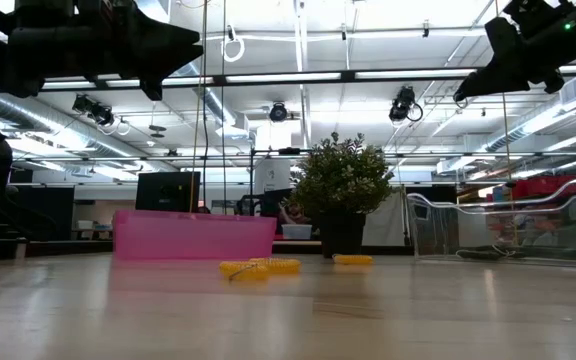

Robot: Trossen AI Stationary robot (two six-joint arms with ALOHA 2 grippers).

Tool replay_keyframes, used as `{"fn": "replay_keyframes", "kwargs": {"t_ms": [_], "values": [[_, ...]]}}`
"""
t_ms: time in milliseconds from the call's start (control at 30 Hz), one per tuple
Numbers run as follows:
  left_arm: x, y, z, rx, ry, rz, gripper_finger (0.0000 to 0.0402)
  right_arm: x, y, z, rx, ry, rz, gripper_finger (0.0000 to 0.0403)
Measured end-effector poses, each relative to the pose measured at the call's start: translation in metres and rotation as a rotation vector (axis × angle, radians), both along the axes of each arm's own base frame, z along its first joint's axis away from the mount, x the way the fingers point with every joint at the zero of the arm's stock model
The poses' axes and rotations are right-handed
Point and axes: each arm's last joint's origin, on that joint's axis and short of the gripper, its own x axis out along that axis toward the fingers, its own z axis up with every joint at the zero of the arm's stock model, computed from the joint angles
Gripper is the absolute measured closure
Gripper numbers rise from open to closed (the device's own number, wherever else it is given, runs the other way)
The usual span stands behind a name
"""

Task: Sort spring keychains
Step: Put the black spring keychain into the transparent bin

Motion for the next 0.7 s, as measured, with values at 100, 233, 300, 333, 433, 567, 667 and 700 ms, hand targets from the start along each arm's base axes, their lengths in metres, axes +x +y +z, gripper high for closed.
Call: {"fn": "replay_keyframes", "kwargs": {"t_ms": [100, 233, 300, 333, 433, 567, 667, 700], "values": [[0.0000, 0.0000, 0.0000, -0.018, -0.003, -0.003, 0.0278, 0.0000, 0.0000, 0.0000, -0.001, 0.001, -0.001, 0.0396], [0.0000, 0.0000, 0.0005, -0.025, -0.008, -0.004, 0.0278, -0.0005, -0.0004, 0.0001, -0.009, 0.002, -0.022, 0.0395], [0.0000, 0.0000, 0.0004, -0.024, -0.008, -0.004, 0.0278, -0.0007, -0.0006, 0.0001, -0.011, 0.003, -0.030, 0.0395], [0.0000, 0.0000, 0.0004, -0.024, -0.008, -0.004, 0.0278, -0.0007, -0.0006, 0.0000, -0.011, 0.003, -0.030, 0.0395], [0.0000, 0.0003, 0.0004, -0.025, -0.007, 0.006, 0.0278, -0.0008, -0.0006, -0.0004, -0.006, 0.003, -0.030, 0.0393], [-0.0001, 0.0005, 0.0004, -0.028, -0.006, 0.012, 0.0278, -0.0012, -0.0006, -0.0020, 0.017, -0.009, -0.035, 0.0374], [0.0000, 0.0005, 0.0004, -0.028, -0.006, 0.012, 0.0278, -0.0012, -0.0006, -0.0023, 0.023, -0.012, -0.034, 0.0346], [0.0000, 0.0005, 0.0004, -0.028, -0.007, 0.012, 0.0278, -0.0012, -0.0006, -0.0023, 0.026, -0.016, -0.034, 0.0336]]}}
